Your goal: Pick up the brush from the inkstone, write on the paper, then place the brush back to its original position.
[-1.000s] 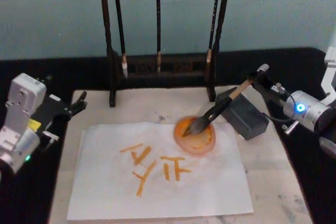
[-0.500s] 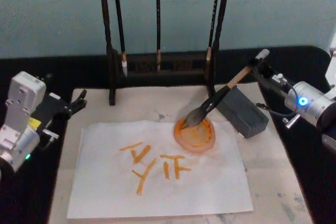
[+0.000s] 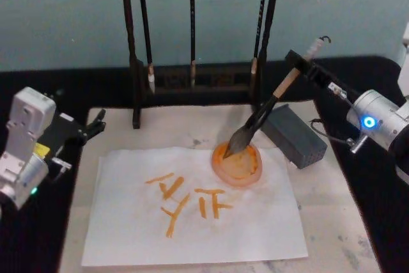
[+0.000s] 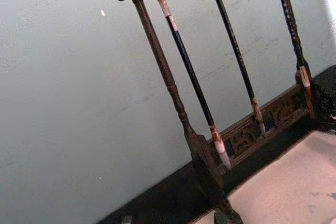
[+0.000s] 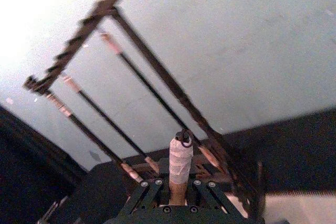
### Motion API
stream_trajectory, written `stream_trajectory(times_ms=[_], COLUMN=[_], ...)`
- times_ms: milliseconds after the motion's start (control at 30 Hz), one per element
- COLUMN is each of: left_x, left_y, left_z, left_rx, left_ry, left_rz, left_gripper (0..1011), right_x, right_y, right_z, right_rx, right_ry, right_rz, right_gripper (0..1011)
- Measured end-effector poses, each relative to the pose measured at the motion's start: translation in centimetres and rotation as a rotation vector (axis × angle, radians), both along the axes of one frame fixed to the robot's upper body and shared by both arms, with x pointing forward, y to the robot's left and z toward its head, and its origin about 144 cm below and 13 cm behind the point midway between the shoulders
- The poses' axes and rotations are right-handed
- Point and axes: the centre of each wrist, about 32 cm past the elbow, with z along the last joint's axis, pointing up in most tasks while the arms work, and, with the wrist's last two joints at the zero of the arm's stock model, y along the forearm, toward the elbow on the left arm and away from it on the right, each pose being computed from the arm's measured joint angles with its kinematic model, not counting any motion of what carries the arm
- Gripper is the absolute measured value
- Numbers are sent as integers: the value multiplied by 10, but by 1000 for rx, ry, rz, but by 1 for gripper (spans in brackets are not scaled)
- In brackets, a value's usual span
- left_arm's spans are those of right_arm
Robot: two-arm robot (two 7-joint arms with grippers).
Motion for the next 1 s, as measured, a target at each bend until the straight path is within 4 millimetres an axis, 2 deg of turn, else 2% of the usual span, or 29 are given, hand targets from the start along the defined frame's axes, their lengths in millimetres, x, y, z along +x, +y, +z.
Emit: stream_trajectory(times_ms=[600, 1000], left_x=[0, 0], left_y=[0, 0], left_z=[0, 0], left_rx=[0, 0], left_ry=[0, 0], left_rz=[0, 0], left_gripper=[1010, 1010], right_x=[-11, -19], right_y=[8, 9], right_z=[12, 19], right_rx=[-293, -390], right_ry=[-379, -547], right_rz=[186, 317], right_gripper=[156, 156])
